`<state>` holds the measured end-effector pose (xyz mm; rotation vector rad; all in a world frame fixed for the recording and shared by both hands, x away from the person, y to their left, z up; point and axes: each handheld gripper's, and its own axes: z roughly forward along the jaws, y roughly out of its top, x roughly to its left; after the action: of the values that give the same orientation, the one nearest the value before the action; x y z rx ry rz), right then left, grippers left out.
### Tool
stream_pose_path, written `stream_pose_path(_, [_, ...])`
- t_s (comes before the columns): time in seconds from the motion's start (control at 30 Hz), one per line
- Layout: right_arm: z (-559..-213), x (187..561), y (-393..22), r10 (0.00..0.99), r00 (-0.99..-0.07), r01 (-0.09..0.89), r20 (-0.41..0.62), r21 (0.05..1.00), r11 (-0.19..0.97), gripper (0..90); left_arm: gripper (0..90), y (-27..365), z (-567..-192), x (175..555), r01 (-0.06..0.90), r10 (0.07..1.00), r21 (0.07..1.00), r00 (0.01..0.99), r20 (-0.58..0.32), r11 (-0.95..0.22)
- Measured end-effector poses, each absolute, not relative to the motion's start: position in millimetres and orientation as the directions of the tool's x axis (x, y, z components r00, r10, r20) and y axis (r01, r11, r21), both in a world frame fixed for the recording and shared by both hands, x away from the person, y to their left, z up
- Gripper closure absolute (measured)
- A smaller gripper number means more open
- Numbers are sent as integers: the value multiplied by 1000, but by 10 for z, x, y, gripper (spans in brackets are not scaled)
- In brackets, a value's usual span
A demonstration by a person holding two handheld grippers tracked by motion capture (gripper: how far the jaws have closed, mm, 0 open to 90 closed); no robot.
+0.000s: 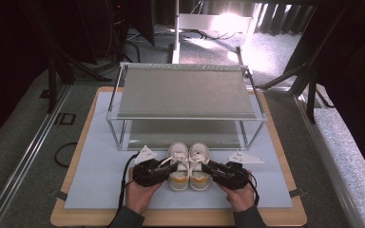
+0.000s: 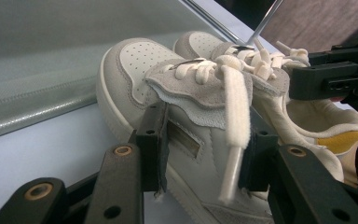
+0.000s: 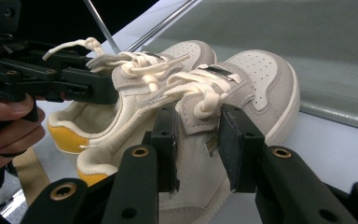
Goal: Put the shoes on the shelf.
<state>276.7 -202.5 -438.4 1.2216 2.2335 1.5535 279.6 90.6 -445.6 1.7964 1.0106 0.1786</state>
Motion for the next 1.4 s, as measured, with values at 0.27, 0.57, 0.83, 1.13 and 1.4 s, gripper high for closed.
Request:
stream_pose_path(0.27, [-4350, 2807, -2031, 694, -654, 519, 301, 846, 123, 687, 596, 895, -4422, 2833, 546, 705, 829, 635, -318, -119])
stream_pose_path(0.57, [-4314, 2853, -2040, 697, -653, 509, 295, 853, 117, 688, 596, 886, -4400, 2887, 541, 704, 834, 635, -319, -110])
stream_pose_path(0.83, [-4300, 2896, -2045, 700, -650, 508, 296, 854, 110, 688, 595, 881, -4382, 2934, 538, 706, 837, 631, -320, -102])
stream_pose_path(1.13, [-4300, 2941, -2055, 702, -648, 505, 296, 857, 105, 687, 595, 864, -4379, 2983, 537, 709, 838, 628, -321, -96])
stream_pose_path(1.4, [-4325, 3002, -2077, 706, -642, 507, 299, 856, 99, 687, 596, 834, -4398, 3049, 539, 712, 838, 623, -324, -89])
